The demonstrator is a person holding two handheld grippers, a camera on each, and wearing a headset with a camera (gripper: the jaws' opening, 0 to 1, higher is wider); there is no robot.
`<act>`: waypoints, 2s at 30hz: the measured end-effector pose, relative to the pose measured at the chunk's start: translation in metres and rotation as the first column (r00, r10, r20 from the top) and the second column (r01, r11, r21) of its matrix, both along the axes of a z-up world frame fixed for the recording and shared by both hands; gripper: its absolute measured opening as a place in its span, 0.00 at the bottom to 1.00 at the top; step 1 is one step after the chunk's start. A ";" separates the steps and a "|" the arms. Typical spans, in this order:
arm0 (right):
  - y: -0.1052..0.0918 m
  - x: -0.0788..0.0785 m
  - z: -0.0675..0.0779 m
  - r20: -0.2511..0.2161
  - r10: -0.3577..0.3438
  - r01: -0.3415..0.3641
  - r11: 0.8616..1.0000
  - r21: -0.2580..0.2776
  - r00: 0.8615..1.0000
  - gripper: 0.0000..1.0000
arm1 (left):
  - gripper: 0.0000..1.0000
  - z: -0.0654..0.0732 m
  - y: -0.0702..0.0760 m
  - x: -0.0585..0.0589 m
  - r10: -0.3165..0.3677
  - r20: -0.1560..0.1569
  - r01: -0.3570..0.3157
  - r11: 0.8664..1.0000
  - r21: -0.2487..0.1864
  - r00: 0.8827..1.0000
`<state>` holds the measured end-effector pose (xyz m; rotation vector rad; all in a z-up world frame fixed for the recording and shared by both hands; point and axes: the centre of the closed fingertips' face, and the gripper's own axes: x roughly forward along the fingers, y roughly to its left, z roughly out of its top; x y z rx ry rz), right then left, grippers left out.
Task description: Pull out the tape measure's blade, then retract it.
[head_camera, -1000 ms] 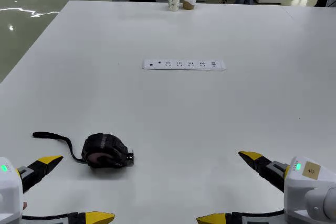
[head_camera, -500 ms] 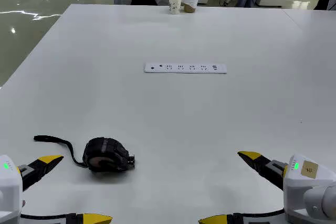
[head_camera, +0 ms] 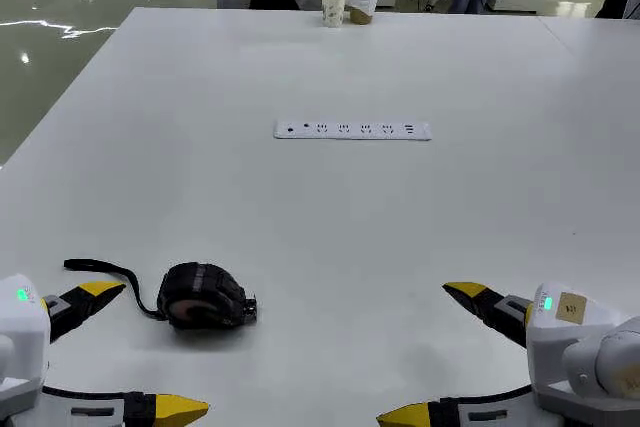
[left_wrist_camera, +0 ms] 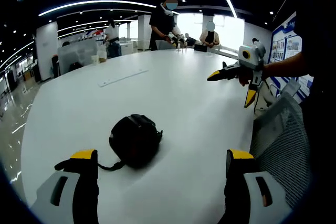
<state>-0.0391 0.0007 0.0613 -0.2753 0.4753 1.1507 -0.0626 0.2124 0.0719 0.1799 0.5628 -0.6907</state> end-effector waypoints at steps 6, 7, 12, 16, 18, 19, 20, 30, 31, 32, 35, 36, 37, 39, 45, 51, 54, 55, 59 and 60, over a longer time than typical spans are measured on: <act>0.003 0.003 -0.005 -0.001 0.036 -0.036 0.999 -0.025 0.999 0.97 | 0.98 -0.002 0.001 0.004 -0.029 -0.012 0.029 0.999 0.021 1.000; 0.004 0.003 -0.005 0.000 0.039 -0.039 0.999 -0.025 0.999 0.97 | 0.98 -0.003 0.001 0.005 -0.033 -0.013 0.034 0.999 0.026 0.999; 0.006 0.009 -0.007 0.003 0.060 -0.060 0.998 -0.035 0.998 0.97 | 0.98 -0.005 0.003 0.009 -0.064 -0.025 0.066 0.996 0.056 0.998; 0.008 0.013 -0.008 0.008 0.080 -0.080 0.996 -0.046 0.997 0.96 | 0.96 -0.009 0.003 0.011 -0.103 -0.054 0.107 0.991 0.083 0.993; 0.009 0.014 -0.009 0.026 0.106 -0.104 0.993 -0.062 0.994 0.94 | 0.95 -0.011 0.005 0.012 -0.119 -0.067 0.125 0.987 0.104 0.991; 0.009 0.014 -0.009 0.030 0.114 -0.112 0.992 -0.066 0.993 0.93 | 0.94 -0.012 0.005 0.012 -0.126 -0.070 0.133 0.985 0.108 0.990; 0.011 0.014 -0.008 0.039 0.130 -0.127 0.990 -0.067 0.991 0.92 | 0.93 -0.012 0.006 0.013 -0.135 -0.077 0.143 0.983 0.113 0.988; 0.020 0.022 -0.011 0.039 0.175 -0.171 0.982 -0.085 0.984 0.88 | 0.87 -0.010 0.009 0.026 -0.205 -0.109 0.221 0.962 0.159 0.973; 0.021 0.023 -0.012 0.040 0.181 -0.177 0.980 -0.089 0.983 0.88 | 0.86 -0.010 0.009 0.027 -0.211 -0.113 0.227 0.960 0.164 0.971; 0.022 0.024 -0.012 0.042 0.187 -0.182 0.979 -0.093 0.981 0.87 | 0.85 -0.010 0.009 0.028 -0.218 -0.116 0.235 0.957 0.168 0.969; 0.026 0.025 -0.013 0.049 0.215 -0.209 0.972 -0.103 0.975 0.84 | 0.81 -0.010 0.010 0.031 -0.240 -0.124 0.260 0.948 0.185 0.963; 0.028 0.025 -0.014 0.050 0.221 -0.215 0.971 -0.107 0.974 0.84 | 0.80 -0.010 0.010 0.031 -0.246 -0.126 0.266 0.945 0.189 0.961; 0.029 0.026 -0.014 0.051 0.226 -0.219 0.969 -0.111 0.973 0.83 | 0.80 -0.010 0.010 0.032 -0.250 -0.129 0.271 0.943 0.193 0.960; 0.032 0.027 -0.014 0.059 0.243 -0.235 0.965 -0.119 0.968 0.81 | 0.76 -0.010 0.011 0.033 -0.261 -0.136 0.285 0.937 0.201 0.956; 0.042 0.034 -0.014 0.091 0.296 -0.282 0.949 -0.139 0.951 0.76 | 0.69 -0.012 0.016 0.040 -0.292 -0.150 0.322 0.914 0.245 0.944; 0.054 0.034 -0.017 0.105 0.357 -0.339 0.928 -0.157 0.928 0.67 | 0.54 -0.020 0.021 0.046 -0.330 -0.177 0.371 0.876 0.307 0.927; 0.060 0.035 -0.018 0.102 0.373 -0.355 0.922 -0.158 0.922 0.62 | 0.46 -0.023 0.023 0.049 -0.354 -0.193 0.401 0.854 0.331 0.915; 0.062 0.035 -0.019 0.100 0.377 -0.360 0.919 -0.159 0.921 0.60 | 0.45 -0.024 0.023 0.050 -0.361 -0.203 0.411 0.849 0.333 0.910; 0.068 0.036 -0.021 0.095 0.402 -0.384 0.908 -0.167 0.911 0.53 | 0.41 -0.026 0.024 0.053 -0.384 -0.225 0.442 0.827 0.349 0.896; 0.070 0.037 -0.022 0.095 0.408 -0.389 0.905 -0.171 0.908 0.51 | 0.41 -0.027 0.025 0.054 -0.397 -0.226 0.455 0.815 0.359 0.890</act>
